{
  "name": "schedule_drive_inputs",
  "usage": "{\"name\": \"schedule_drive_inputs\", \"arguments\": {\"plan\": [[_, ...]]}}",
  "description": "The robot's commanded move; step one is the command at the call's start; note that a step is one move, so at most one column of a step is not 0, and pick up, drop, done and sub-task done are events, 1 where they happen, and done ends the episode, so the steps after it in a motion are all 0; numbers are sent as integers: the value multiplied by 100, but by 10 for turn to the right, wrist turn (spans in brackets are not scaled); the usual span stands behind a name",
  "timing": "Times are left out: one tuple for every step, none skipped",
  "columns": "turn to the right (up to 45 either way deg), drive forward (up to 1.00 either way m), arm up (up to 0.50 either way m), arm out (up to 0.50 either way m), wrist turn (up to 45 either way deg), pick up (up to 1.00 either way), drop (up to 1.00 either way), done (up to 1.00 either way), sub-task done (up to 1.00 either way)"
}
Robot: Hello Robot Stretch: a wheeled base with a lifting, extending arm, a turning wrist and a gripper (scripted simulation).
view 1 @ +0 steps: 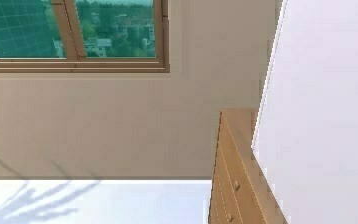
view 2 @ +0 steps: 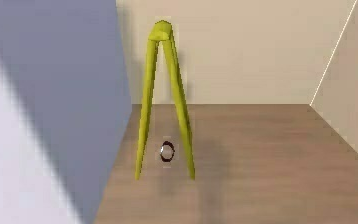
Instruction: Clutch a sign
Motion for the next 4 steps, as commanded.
{"name": "schedule_drive_inputs", "arguments": {"plan": [[0, 0, 50, 0, 0, 0, 0, 0, 0], [0, 0, 38, 0, 0, 0, 0, 0, 0], [0, 0, 0, 8, 0, 0, 0, 0, 0], [0, 0, 0, 0, 450, 0, 0, 0, 0]]}}
